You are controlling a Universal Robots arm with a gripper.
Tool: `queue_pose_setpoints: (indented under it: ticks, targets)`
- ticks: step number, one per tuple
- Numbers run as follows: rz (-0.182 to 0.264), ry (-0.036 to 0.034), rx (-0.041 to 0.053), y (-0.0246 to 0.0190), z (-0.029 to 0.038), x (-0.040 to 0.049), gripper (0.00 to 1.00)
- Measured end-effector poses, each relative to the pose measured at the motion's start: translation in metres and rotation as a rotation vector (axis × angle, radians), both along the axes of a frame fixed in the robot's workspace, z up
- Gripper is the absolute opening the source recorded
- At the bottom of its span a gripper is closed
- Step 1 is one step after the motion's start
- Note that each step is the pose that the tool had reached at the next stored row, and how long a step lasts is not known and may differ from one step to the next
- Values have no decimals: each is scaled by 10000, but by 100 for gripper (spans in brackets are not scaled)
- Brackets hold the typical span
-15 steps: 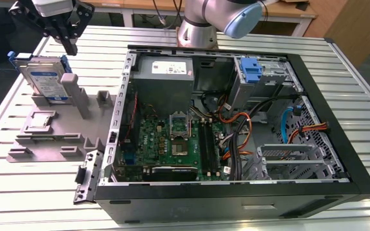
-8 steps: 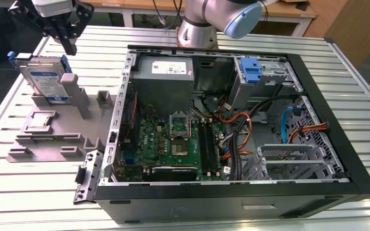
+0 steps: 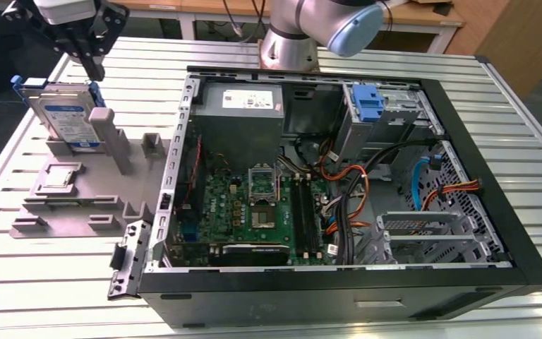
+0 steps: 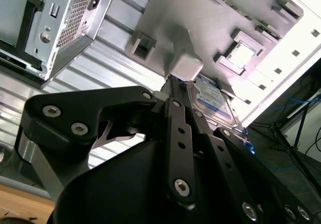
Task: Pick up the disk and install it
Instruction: 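Reach for the disk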
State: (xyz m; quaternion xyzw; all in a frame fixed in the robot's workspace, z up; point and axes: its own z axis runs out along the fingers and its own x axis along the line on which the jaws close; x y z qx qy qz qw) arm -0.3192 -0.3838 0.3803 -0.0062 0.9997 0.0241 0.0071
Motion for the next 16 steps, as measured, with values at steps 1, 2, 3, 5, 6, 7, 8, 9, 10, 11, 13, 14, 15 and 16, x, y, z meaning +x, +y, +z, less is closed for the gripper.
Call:
queue_pose_setpoints:
  ticks: [1,2,3,5,6,7,8,9,10,11,13,14,15,16]
  targets:
    - [0,-1,0,0,-1,-23,10]
    - [0,-1,1,0,-2,-48,10]
    - [0,-2,1,0,-2,-72,10]
    - [0,0,1,2,-3,-120,10]
    - [0,-2,1,3,-3,-143,10]
    - [0,0,0,4,-3,-163,10]
    - [1,0,0,7,-3,-179,10]
    - [0,-1,1,12,-3,-189,10]
    - [-8,-2,2,24,-4,-192,10]
    - [-30,-1,1,37,-3,-193,10]
    - [-138,0,1,49,-3,-199,10]
    - [-208,0,1,53,-4,-201,10]
    - [-246,0,1,60,-4,-208,10]
    - [-253,-1,0,65,-4,-230,10]
